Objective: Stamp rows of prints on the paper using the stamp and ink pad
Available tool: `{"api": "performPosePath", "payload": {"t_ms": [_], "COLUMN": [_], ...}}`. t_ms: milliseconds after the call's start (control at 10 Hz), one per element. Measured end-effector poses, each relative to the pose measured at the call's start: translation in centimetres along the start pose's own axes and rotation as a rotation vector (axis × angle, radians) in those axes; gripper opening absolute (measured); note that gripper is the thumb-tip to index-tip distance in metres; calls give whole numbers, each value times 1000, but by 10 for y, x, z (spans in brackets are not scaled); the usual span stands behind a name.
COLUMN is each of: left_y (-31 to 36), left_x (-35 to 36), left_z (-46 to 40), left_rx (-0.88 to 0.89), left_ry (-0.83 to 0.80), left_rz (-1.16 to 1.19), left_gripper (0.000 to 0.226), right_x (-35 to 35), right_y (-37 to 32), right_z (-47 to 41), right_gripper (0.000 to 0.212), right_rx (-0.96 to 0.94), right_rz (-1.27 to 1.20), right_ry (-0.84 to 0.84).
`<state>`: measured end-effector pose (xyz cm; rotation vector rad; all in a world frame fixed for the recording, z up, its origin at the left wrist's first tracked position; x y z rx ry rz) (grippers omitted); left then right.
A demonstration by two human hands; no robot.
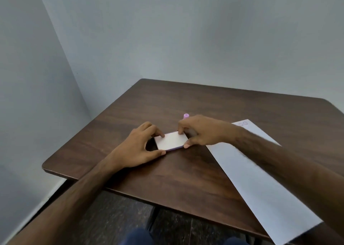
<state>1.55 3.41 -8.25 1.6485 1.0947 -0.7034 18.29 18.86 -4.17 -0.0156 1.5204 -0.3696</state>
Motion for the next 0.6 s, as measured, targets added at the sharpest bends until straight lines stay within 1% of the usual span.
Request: {"api": "performPosePath", "payload": {"t_ms": [100,200,400,500,600], "left_y": [-11,-16,-10,-2,10], "left_x": [-2,-5,-15,-29,-43], "left_z": [-9,-13,-22,-28,-38], "left_rx": [-14,-44,-88,-123,-169], "left_ry": [-54,-115,-270,-383,-471], "left_rz": [-11,-22,-170,-219,-248], "left_gripper": [42,42,46,52,55], "right_x": [1,3,-8,-23,-44], "right_y": [4,2,-16,-23,-26], "right_z": [-16,-24,-22,-19,-17], "right_gripper": [41,42,46,52,47], "right_rx": [-43,-23,87,147,255], "right_rz": [0,-32,-85,-125,-205], "right_ry": [8,2,-84,-169,-141]}}
Point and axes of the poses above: each hand's wrist, its own z-axis away from the middle knuckle, its own x-axis out of the palm, y = z × x, the point moved 3 cm from there along -z, towards the middle knuckle, and after that the axes turned 1 degree about -x, right-handed, at the moved point
